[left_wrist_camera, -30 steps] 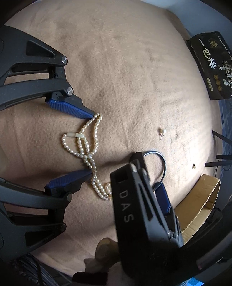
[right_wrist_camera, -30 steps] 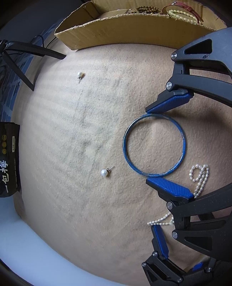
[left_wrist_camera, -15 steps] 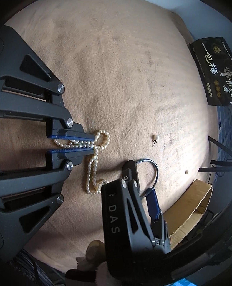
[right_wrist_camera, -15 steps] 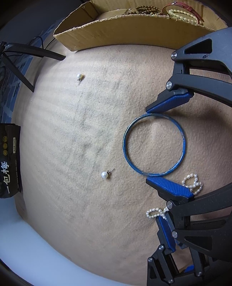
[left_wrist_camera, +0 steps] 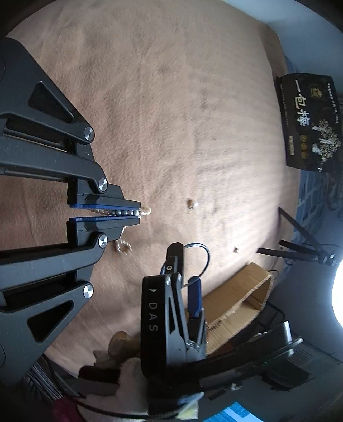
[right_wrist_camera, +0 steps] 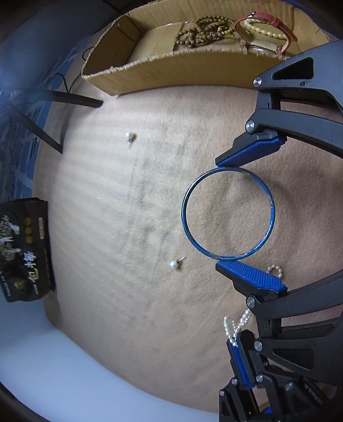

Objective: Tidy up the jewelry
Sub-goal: 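Lift and carry the pearl necklace and blue bangle over the cardboard box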

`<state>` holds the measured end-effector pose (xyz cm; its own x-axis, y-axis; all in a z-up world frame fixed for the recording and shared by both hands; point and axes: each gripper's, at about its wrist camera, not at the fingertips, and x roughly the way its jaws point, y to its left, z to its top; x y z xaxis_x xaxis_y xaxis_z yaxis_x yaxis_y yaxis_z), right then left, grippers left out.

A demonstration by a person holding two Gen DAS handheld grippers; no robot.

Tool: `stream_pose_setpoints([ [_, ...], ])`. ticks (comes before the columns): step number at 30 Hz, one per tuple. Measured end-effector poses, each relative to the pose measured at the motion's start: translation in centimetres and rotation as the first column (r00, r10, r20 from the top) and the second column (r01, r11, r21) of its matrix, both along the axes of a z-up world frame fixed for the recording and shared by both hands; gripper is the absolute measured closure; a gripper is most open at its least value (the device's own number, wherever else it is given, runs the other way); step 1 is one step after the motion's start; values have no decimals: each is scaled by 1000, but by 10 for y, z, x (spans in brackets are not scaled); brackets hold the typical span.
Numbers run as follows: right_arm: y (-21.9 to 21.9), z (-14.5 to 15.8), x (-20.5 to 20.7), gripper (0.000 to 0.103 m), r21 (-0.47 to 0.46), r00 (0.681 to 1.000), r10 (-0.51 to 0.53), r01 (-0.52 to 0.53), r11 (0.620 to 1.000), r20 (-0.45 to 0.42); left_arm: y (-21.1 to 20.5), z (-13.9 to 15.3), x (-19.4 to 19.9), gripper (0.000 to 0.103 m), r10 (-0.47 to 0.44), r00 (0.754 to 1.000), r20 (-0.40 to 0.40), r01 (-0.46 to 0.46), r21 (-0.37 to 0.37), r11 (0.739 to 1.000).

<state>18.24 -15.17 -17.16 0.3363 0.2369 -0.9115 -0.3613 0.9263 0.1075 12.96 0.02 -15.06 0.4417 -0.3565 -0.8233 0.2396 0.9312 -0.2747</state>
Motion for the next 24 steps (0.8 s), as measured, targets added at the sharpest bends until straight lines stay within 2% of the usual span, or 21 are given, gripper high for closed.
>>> stream_pose_setpoints([
  [11,-14,44,-14,32,39,996,-18,14,999,84,-6,44,1,102,5,996,93,2,-75,997],
  [24,-91,90,-15,32,97,977,-128,112,989,170,-37,78,6,102,-32,988,151,53,-139,989],
])
